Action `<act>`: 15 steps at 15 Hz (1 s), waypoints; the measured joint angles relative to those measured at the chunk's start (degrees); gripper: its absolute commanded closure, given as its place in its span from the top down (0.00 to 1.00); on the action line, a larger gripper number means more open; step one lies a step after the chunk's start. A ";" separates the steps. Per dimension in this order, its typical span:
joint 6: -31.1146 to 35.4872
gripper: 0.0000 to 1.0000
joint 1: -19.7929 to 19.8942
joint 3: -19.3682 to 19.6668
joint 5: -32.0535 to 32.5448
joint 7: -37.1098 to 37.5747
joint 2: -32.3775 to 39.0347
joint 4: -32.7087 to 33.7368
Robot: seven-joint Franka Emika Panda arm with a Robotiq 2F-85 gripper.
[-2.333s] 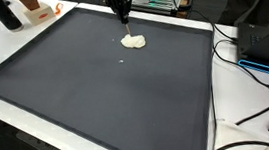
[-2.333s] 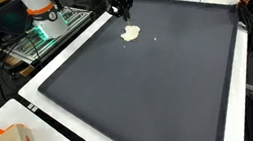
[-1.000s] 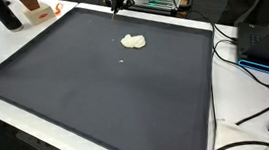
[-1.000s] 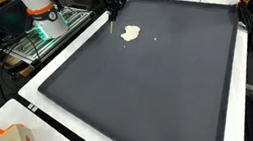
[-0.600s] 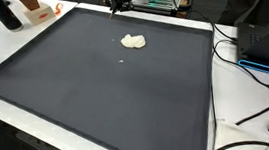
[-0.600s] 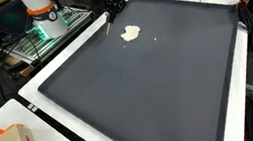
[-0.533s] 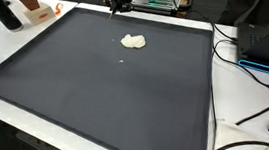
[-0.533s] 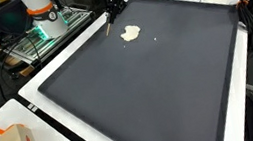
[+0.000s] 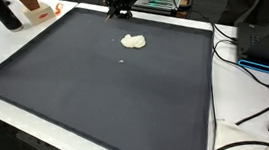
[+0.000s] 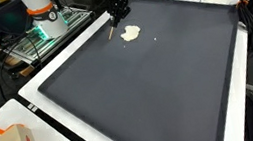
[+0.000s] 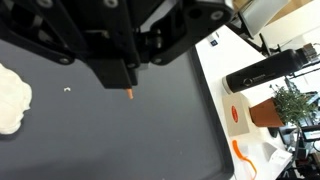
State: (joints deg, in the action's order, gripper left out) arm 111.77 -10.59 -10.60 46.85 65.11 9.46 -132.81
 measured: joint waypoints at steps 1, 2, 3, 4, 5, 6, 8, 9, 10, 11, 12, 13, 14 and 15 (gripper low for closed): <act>-0.74 0.03 -0.29 0.02 1.05 0.57 0.79 0.62; -1.60 0.03 -0.61 0.07 2.16 1.29 1.58 1.16; -2.38 0.03 -0.90 0.11 3.14 1.87 2.35 1.74; -3.16 0.03 -1.15 0.14 3.92 2.40 3.13 2.27; -3.77 0.03 -1.40 0.18 4.56 2.81 3.82 2.72; -4.28 0.03 -1.63 0.21 5.15 3.27 4.50 3.17; -5.26 0.03 -2.05 0.24 5.80 3.97 5.69 3.94; -5.79 0.03 -2.25 0.24 5.83 4.37 6.21 4.25; -6.26 0.03 -2.44 0.24 5.83 4.69 6.72 4.58; -6.52 0.03 -2.64 0.24 5.83 4.96 7.21 4.87; -6.66 0.03 -2.89 0.24 5.83 5.27 7.67 5.14; -6.74 0.03 -3.20 0.23 5.83 5.53 8.12 5.40; -6.77 0.03 -3.54 0.23 5.83 5.71 8.54 5.59; -6.78 0.03 -3.90 0.21 5.83 5.82 8.94 5.79</act>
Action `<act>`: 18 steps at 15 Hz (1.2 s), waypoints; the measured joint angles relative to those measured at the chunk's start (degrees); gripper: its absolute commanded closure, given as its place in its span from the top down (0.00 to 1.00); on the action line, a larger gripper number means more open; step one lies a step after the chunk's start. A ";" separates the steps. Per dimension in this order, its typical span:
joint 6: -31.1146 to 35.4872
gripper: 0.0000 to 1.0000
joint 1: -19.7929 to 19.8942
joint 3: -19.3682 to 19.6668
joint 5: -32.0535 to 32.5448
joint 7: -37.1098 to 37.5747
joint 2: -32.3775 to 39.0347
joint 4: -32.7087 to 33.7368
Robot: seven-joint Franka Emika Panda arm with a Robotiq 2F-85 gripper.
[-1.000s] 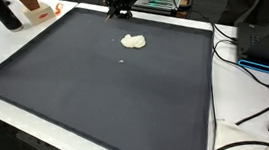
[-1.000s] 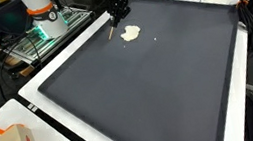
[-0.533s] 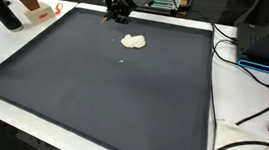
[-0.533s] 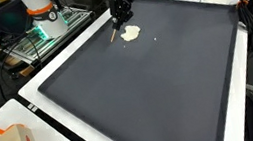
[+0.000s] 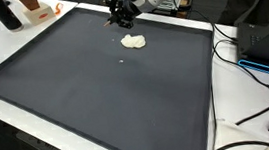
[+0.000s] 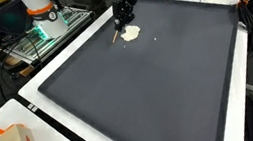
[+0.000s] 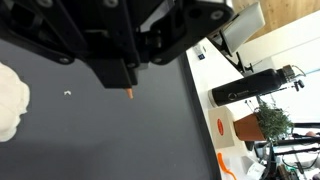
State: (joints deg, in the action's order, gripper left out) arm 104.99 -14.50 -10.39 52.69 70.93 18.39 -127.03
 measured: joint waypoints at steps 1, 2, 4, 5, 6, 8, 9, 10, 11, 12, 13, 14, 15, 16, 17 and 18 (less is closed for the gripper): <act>0.00 0.03 -0.38 -0.01 0.00 0.05 0.35 0.21; 0.00 0.03 -0.78 -0.01 0.00 0.06 0.74 0.47; -0.01 0.03 -1.54 -0.03 0.00 0.08 1.45 0.99; -0.01 0.03 -1.87 -0.04 0.00 0.08 1.73 1.22; -0.01 0.03 -2.19 -0.04 0.00 0.08 1.96 1.43; -0.01 0.03 -2.73 -0.06 0.00 0.08 2.41 1.88; -0.01 0.03 -2.94 -0.08 0.00 0.08 2.56 2.03; -0.01 0.03 -3.10 -0.11 0.00 0.08 2.71 2.18; -0.01 0.03 -3.21 -0.14 0.00 0.08 2.83 2.32; -0.01 0.03 -3.32 -0.17 0.00 0.04 2.89 2.45; -0.01 0.03 -3.39 -0.24 0.00 -0.01 2.90 2.55; 0.01 0.03 -3.42 -0.35 0.00 -0.19 2.89 2.64; 0.09 0.03 -3.43 -0.49 -0.04 -0.55 2.87 2.69; 0.28 0.03 -3.43 -0.61 -0.06 -0.90 2.81 2.71; 0.53 0.03 -3.43 -0.70 -0.13 -1.34 2.71 2.71; 0.77 0.03 -3.43 -0.77 -0.19 -1.74 2.54 2.70</act>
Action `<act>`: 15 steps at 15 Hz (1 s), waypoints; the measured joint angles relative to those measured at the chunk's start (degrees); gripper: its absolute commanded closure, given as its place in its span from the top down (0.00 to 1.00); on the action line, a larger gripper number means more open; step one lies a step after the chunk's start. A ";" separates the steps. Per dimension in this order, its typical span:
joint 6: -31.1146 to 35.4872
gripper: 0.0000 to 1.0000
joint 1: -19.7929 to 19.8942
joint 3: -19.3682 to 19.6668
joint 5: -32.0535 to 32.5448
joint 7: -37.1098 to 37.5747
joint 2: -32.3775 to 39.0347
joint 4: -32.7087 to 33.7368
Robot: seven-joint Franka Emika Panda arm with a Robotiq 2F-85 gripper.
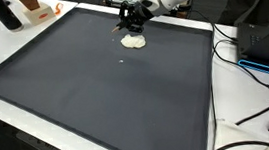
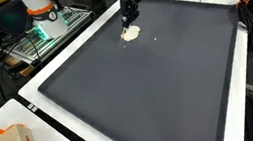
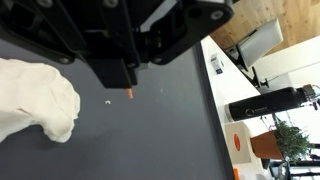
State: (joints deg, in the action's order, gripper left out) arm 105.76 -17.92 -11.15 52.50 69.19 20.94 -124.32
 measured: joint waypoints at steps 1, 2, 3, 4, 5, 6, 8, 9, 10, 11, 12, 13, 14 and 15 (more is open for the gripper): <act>0.28 0.03 0.00 -0.04 -0.02 -0.60 -0.30 -0.02; 0.62 0.03 0.03 -0.08 -0.09 -1.30 -0.68 -0.04; 1.00 0.03 0.09 -0.11 -0.21 -2.22 -1.20 -0.10; 1.46 0.03 0.19 -0.15 -0.47 -3.43 -1.81 -0.19; 2.21 0.03 0.40 -0.21 -1.05 -4.99 -2.55 -0.33; 3.08 0.03 0.68 -0.26 -1.93 -6.78 -3.43 -0.51; 5.12 0.03 1.43 -0.28 -4.74 -11.11 -5.48 -0.97; 6.21 0.03 1.90 -0.28 -6.50 -13.68 -6.62 -1.25; 7.45 0.03 2.43 -0.28 -8.46 -16.49 -7.89 -1.67; 8.55 0.03 2.99 -0.28 -10.74 -19.62 -9.18 -2.10; 9.64 0.03 3.56 -0.28 -13.32 -23.06 -10.47 -2.48; 10.55 0.03 4.11 -0.27 -16.15 -26.66 -11.75 -2.81; 11.42 0.03 4.67 -0.24 -19.26 -30.56 -13.05 -3.21; 12.01 0.03 5.17 -0.22 -22.37 -34.43 -14.25 -3.54</act>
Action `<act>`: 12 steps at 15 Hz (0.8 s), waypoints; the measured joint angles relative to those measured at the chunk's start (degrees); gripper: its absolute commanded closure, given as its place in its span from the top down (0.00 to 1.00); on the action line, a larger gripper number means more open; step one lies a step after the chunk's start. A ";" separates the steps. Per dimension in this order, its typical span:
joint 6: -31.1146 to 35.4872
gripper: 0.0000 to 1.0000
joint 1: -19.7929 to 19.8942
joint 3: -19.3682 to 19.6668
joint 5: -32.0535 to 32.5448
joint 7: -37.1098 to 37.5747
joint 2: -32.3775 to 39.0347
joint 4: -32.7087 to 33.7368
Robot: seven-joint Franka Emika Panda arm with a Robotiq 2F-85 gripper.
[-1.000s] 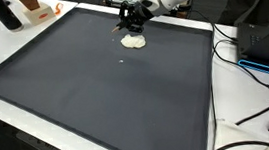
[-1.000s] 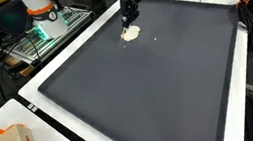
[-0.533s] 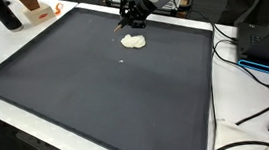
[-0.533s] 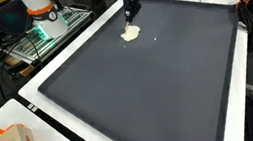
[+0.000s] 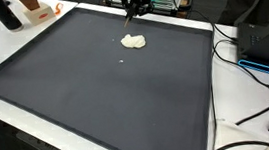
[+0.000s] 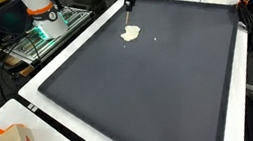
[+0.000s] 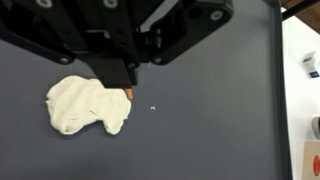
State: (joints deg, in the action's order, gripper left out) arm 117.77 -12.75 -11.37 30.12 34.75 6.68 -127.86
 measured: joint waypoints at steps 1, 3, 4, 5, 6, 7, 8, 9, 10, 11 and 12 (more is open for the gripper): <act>0.32 0.03 0.44 0.04 -3.13 -3.93 -1.16 -0.22; 0.43 0.03 1.10 0.26 -8.98 -11.36 -3.16 -0.41; 0.43 0.03 1.42 0.30 -11.63 -14.66 -4.09 -0.49; 0.43 0.03 1.69 0.36 -14.09 -17.71 -5.00 -0.60; 0.43 0.03 1.89 0.45 -16.27 -20.43 -5.90 -0.77; 0.43 0.03 2.06 0.53 -18.20 -22.80 -6.77 -1.00; 0.43 0.03 2.20 0.62 -20.02 -25.27 -7.64 -1.30; 0.43 0.03 2.25 0.73 -21.59 -27.61 -8.47 -1.58; 0.43 0.03 2.25 0.84 -23.03 -29.69 -9.20 -1.80; 0.43 0.03 2.25 0.96 -24.41 -31.65 -9.95 -2.00; 0.43 0.03 2.26 1.08 -25.63 -33.41 -10.65 -2.22</act>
State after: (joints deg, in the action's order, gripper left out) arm 118.20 -10.49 -10.29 4.50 1.34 -3.97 -130.08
